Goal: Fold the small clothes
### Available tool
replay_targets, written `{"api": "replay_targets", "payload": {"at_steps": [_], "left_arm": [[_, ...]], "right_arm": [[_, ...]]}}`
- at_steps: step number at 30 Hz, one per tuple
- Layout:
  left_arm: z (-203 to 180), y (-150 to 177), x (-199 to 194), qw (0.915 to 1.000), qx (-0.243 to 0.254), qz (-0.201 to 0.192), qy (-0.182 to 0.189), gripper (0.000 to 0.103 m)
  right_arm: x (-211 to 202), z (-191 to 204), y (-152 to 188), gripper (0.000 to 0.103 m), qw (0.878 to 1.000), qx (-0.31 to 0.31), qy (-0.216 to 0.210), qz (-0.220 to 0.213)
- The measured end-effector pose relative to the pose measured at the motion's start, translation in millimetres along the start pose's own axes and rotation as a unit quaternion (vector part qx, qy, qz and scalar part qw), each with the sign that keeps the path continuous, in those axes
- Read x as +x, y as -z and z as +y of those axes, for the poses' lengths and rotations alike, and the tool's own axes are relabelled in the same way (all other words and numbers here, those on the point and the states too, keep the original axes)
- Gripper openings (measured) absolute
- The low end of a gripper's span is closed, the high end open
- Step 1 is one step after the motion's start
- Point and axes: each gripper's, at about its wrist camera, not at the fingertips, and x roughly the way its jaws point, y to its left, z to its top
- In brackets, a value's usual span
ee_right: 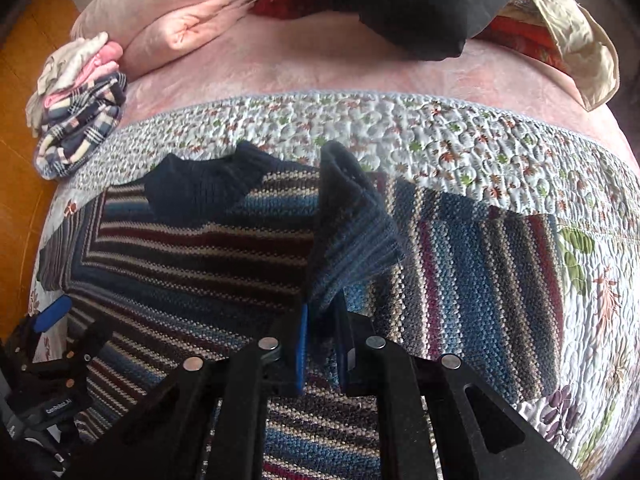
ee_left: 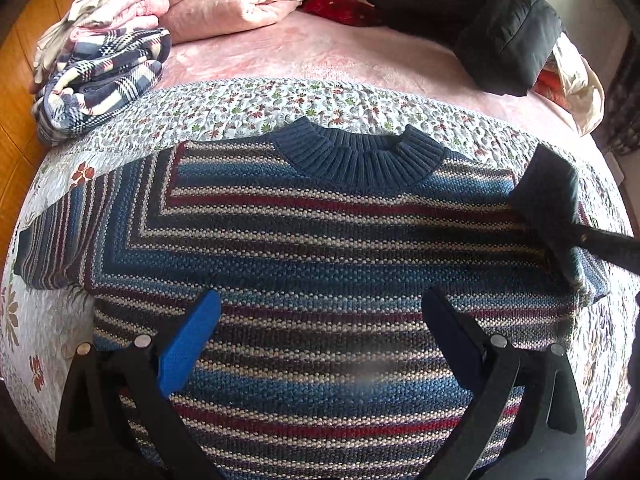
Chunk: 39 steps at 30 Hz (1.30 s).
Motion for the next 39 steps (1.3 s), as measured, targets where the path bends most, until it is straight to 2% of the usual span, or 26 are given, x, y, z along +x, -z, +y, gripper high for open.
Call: {"api": "replay_targets", "payload": {"at_steps": [3, 5, 6, 8, 11, 14, 17, 19, 22, 24, 25, 28, 29, 30, 31, 33, 34, 35, 36, 39], "left_arm": [[1.1, -0.9, 2.8, 1.0, -0.002, 0.002, -0.003, 0.1], [1.1, -1.0, 4.0, 1.0, -0.002, 0.004, 0.0, 0.1], [0.4, -0.7, 4.9, 1.0, -0.001, 0.005, 0.003, 0.1], [-0.5, -0.2, 6.7, 0.9998, 0.001, 0.009, 0.015, 0.1], [-8.3, 2.2, 10.4, 0.9985, 0.006, 0.024, 0.049, 0.1], [-23.9, 4.2, 17.1, 0.9951, 0.014, 0.044, 0.088, 0.1], [-50.2, 5.8, 27.5, 0.9883, 0.028, 0.068, 0.133, 0.099], [-67.6, 4.0, 39.3, 0.9817, 0.023, 0.087, 0.168, 0.099], [-88.1, -3.5, 61.3, 0.9771, 0.004, 0.114, 0.18, 0.096], [-99.2, -8.9, 75.6, 0.9723, -0.007, 0.138, 0.189, 0.081], [-103.0, -10.5, 80.3, 0.97, -0.011, 0.149, 0.192, 0.077], [-116.7, -15.2, 88.0, 0.9708, -0.008, 0.156, 0.182, 0.074], [-121.5, -16.2, 88.6, 0.972, -0.003, 0.155, 0.177, 0.069], [-126.4, -16.7, 88.6, 0.9735, 0.002, 0.153, 0.17, 0.06], [-129.8, -18.9, 88.3, 0.9759, 0.008, 0.153, 0.155, 0.057], [-132.3, -19.9, 87.5, 0.9788, 0.008, 0.15, 0.139, 0.035], [-131.0, -20.5, 85.9, 0.9789, 0.003, 0.148, 0.14, 0.031], [-129.3, -21.1, 82.5, 0.9777, -0.004, 0.147, 0.15, 0.021], [-125.5, -21.6, 79.1, 0.9763, -0.01, 0.143, 0.162, 0.018], [-118.6, -25.7, 54.8, 0.9771, -0.009, 0.111, 0.181, 0.016]], "right_arm": [[15.3, 8.1, 6.8, 0.013, 1.0, -0.017, -0.006, 0.02], [20.0, 10.0, 10.7, 0.021, 0.999, -0.021, -0.023, 0.035], [18.8, 7.1, 12.1, 0.025, 0.998, -0.015, -0.046, 0.04], [10.4, 4.4, 12.6, 0.025, 0.994, -0.002, -0.103, 0.041], [-18.9, -9.3, 10.7, 0.025, 0.994, 0.009, -0.111, 0.017], [-47.9, -27.1, 9.9, 0.025, 0.995, 0.023, -0.092, -0.004], [-71.6, -51.7, 13.0, 0.025, 0.996, 0.048, -0.077, -0.022], [-81.0, -69.4, 12.6, 0.025, 0.992, 0.073, -0.094, -0.033], [-91.1, -91.7, 14.6, 0.026, 0.988, 0.104, -0.101, -0.047], [-92.3, -104.5, 15.0, 0.026, 0.987, 0.116, -0.1, -0.05], [-91.7, -110.0, 15.3, 0.026, 0.987, 0.12, -0.098, -0.05], [-87.8, -124.8, 17.0, 0.026, 0.987, 0.129, -0.085, -0.046], [-86.2, -129.1, 17.2, 0.026, 0.987, 0.133, -0.08, -0.045], [-85.8, -135.2, 17.6, 0.026, 0.987, 0.137, -0.076, -0.045], [-84.4, -139.7, 18.3, 0.026, 0.986, 0.143, -0.074, -0.044], [-82.4, -149.6, 21.4, 0.026, 0.984, 0.157, -0.074, -0.044], [-81.6, -153.4, 22.7, 0.026, 0.983, 0.162, -0.072, -0.043], [-80.7, -156.9, 23.4, 0.026, 0.983, 0.165, -0.068, -0.043], [-79.9, -159.7, 23.8, 0.026, 0.983, 0.167, -0.064, -0.042], [-74.3, -165.8, 25.2, 0.026, 0.983, 0.172, -0.057, -0.036]]}}
